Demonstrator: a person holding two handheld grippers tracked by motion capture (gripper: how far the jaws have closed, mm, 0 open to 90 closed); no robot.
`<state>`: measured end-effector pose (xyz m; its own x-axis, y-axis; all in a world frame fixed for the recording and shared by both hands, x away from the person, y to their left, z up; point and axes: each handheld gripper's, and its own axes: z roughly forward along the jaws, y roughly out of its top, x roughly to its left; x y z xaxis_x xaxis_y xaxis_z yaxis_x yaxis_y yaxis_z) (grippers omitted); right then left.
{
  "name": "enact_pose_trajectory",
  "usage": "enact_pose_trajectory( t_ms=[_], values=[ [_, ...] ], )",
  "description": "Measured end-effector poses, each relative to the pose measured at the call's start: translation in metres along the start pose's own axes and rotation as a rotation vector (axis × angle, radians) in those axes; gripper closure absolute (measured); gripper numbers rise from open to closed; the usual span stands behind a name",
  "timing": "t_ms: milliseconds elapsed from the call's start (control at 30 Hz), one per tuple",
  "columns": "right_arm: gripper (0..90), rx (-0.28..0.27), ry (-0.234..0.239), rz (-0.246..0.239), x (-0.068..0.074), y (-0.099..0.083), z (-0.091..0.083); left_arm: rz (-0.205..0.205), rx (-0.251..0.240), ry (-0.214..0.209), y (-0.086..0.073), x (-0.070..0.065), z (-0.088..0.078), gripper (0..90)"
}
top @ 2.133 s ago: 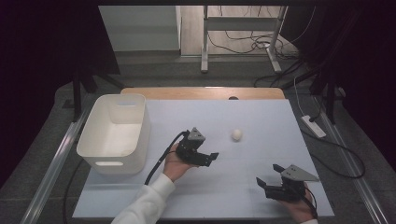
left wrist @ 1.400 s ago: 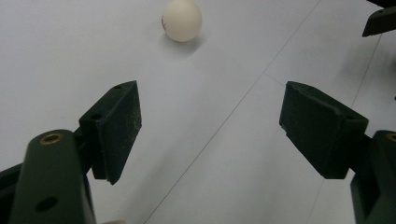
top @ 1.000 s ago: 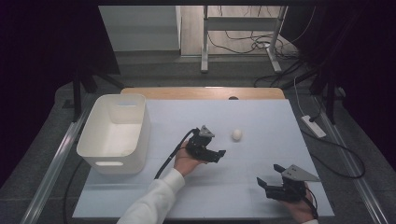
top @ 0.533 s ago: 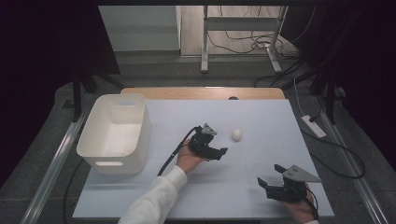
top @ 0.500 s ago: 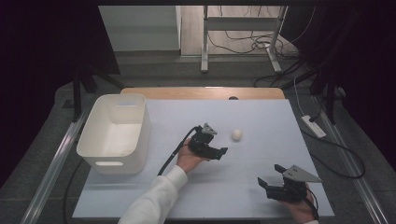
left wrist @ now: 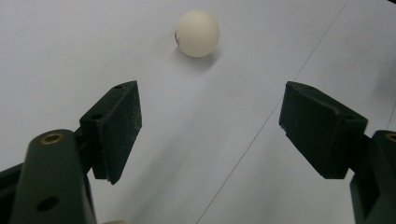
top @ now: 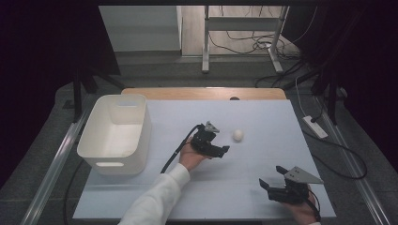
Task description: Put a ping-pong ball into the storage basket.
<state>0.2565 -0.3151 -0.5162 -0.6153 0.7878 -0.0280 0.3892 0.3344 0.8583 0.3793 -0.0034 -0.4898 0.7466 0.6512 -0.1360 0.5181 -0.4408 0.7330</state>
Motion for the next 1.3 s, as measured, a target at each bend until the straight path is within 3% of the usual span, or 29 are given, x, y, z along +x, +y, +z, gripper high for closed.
enact_pose_trajectory(
  t_ms=[433, 967, 1300],
  values=[
    [15.3, -0.001, 0.002, -0.001, 0.000, 0.000, 0.000, 0.005, 0.015, 0.009, 0.004, 0.003, 0.010, 22.1],
    [15.3, -0.003, 0.004, -0.002, -0.001, 0.001, 0.000, 0.020, 0.032, -0.002, 0.012, -0.005, 0.030, 22.2],
    [15.3, -0.004, 0.012, 0.001, 0.000, 0.001, 0.000, 0.008, 0.033, 0.006, 0.016, -0.003, 0.037, 22.1]
  ],
)
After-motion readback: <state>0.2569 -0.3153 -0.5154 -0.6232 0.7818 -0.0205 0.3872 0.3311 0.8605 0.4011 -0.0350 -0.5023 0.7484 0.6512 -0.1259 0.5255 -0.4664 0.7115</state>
